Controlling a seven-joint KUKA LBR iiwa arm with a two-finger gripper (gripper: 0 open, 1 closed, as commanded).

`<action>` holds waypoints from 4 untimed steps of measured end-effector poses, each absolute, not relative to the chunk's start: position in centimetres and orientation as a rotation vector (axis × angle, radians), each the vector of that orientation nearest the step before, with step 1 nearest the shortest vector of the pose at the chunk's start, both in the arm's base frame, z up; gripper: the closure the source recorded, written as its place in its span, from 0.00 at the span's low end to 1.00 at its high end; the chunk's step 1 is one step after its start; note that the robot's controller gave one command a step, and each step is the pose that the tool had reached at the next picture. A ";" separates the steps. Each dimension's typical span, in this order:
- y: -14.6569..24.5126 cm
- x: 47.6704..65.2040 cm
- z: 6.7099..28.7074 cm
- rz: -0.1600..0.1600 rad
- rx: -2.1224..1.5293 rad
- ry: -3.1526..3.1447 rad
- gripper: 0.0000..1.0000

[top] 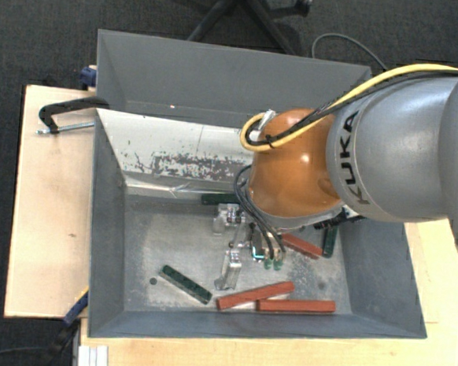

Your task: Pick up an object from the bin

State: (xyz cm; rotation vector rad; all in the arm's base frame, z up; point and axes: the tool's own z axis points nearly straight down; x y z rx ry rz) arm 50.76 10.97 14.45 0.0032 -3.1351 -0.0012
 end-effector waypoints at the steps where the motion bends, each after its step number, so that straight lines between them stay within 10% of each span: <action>1: 11.2 49.0 6.7 0.000 -0.053 -3.133 0.00; 2: 11.2 49.3 7.1 -0.004 -0.055 -3.143 1.00; 4: 11.2 49.3 7.1 -0.004 -0.056 -3.143 1.00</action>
Offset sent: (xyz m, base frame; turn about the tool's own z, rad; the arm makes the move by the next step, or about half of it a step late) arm -0.0153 0.0013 -0.0745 0.0368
